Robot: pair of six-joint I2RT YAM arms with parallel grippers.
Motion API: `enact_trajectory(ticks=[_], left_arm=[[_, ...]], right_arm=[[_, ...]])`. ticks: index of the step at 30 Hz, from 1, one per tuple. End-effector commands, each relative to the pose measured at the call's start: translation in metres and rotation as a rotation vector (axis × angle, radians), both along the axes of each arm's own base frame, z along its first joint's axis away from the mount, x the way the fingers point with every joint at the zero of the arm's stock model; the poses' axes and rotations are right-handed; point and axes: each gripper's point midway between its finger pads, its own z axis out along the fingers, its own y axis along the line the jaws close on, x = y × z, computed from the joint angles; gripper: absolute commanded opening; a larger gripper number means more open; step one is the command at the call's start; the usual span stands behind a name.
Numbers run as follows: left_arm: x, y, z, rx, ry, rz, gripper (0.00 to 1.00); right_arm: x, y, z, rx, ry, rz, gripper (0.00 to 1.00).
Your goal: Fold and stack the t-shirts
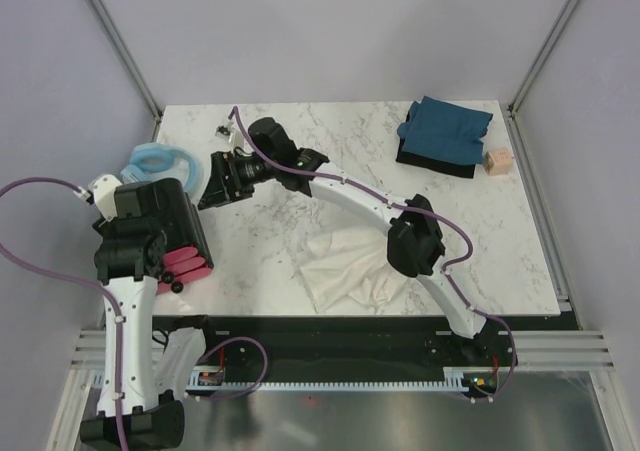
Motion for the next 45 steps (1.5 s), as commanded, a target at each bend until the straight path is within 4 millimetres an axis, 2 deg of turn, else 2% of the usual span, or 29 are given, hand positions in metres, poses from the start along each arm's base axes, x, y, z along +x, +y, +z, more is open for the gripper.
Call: enact_trajectory(ticks=[1, 5, 7, 8, 10, 12, 15, 17, 20, 24, 28, 31, 38, 40, 45], left_arm=[[-0.063, 0.028, 0.032, 0.077, -0.005, 0.304, 0.63], [-0.084, 0.033, 0.042, 0.110, -0.042, 0.351, 0.63], [-0.091, 0.033, 0.036, 0.112, -0.012, 0.362, 0.64], [-0.096, 0.033, 0.030, 0.112, 0.019, 0.376, 0.63], [-0.102, 0.033, 0.027, 0.097, 0.019, 0.423, 0.64], [-0.102, 0.034, 0.028, 0.103, 0.016, 0.425, 0.64], [-0.086, 0.029, 0.030, 0.062, 0.041, 0.380, 0.64], [-0.072, 0.022, 0.031, 0.018, 0.113, 0.348, 0.65], [-0.069, 0.024, 0.040, 0.003, 0.133, 0.402, 0.64], [-0.059, 0.025, 0.038, -0.022, 0.075, 0.409, 0.64], [-0.063, 0.033, 0.030, 0.015, 0.156, 0.414, 0.63], [-0.064, 0.034, 0.029, 0.022, 0.179, 0.407, 0.63], [-0.073, 0.039, 0.044, 0.077, 0.184, 0.393, 0.62], [-0.077, 0.041, 0.048, 0.097, 0.188, 0.402, 0.62], [-0.089, 0.041, 0.053, 0.112, 0.185, 0.406, 0.62]], right_arm=[[-0.020, 0.013, 0.026, 0.108, 0.011, 0.070, 0.82], [-0.016, 0.020, 0.034, 0.158, 0.018, 0.063, 0.82], [-0.014, 0.022, 0.035, 0.176, 0.022, 0.053, 0.84], [-0.014, 0.024, 0.042, 0.211, 0.008, 0.052, 0.84], [-0.017, 0.028, 0.033, 0.210, 0.053, 0.054, 0.83], [-0.023, 0.031, 0.020, 0.199, 0.059, 0.068, 0.83], [-0.037, 0.031, 0.011, 0.182, 0.078, 0.108, 0.82], [-0.039, 0.029, 0.016, 0.196, 0.087, 0.113, 0.82], [-0.043, 0.025, 0.028, 0.223, 0.099, 0.129, 0.83], [-0.043, 0.030, 0.021, 0.227, 0.106, 0.137, 0.83], [-0.044, 0.029, 0.010, 0.224, 0.126, 0.148, 0.81], [-0.043, 0.018, 0.009, 0.231, 0.111, 0.121, 0.82], [-0.037, -0.003, 0.005, 0.221, 0.145, 0.087, 0.82], [-0.036, -0.006, 0.016, 0.254, 0.153, 0.068, 0.82], [-0.040, -0.007, 0.012, 0.263, 0.220, 0.075, 0.81]])
